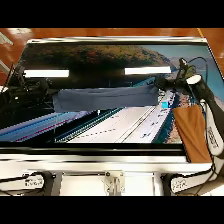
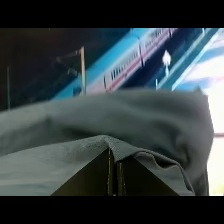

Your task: Fold the shirts.

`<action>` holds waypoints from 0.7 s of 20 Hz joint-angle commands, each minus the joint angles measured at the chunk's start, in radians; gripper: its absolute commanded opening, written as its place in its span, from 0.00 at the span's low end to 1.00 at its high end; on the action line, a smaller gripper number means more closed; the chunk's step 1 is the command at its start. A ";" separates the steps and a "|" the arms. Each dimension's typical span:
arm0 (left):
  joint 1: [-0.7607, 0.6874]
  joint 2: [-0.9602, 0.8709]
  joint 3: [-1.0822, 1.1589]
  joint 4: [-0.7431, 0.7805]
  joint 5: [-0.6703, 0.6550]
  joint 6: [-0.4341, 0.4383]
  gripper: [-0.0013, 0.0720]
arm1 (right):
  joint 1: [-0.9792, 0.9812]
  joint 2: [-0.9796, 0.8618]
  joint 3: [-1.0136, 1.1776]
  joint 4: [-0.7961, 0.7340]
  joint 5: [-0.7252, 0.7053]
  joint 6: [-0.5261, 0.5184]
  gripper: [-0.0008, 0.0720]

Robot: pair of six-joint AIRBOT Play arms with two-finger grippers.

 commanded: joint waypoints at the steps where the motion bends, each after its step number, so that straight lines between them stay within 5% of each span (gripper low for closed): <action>1: 0.000 -0.164 0.119 0.001 -0.026 -0.026 0.08 | 0.025 -0.145 0.128 -0.003 -0.052 0.059 0.09; 5: 0.000 -0.254 0.126 0.002 -0.019 -0.026 0.08 | 0.024 -0.211 0.129 -0.007 -0.035 0.074 0.09; 6: 0.000 -0.266 0.126 0.002 -0.019 -0.043 0.20 | 0.024 -0.217 0.129 -0.024 -0.025 0.080 0.13; 7: 0.000 -0.270 0.126 0.001 -0.019 -0.056 0.53 | 0.024 -0.216 0.129 -0.041 -0.021 0.082 0.35; 8: 0.001 -0.266 0.127 -0.003 -0.021 -0.071 0.86 | 0.022 -0.209 0.129 -0.047 -0.023 0.079 0.76; 9: 0.004 -0.262 0.140 -0.002 -0.050 -0.069 0.91 | 0.015 -0.200 0.134 -0.067 -0.011 0.070 0.87; 13: 0.014 -0.262 0.249 -0.003 -0.265 -0.067 0.91 | -0.048 -0.151 0.141 -0.290 0.058 0.231 0.88; 14: 0.011 -0.261 0.272 -0.006 -0.306 -0.067 0.90 | -0.068 -0.159 0.140 -0.282 0.089 0.271 0.96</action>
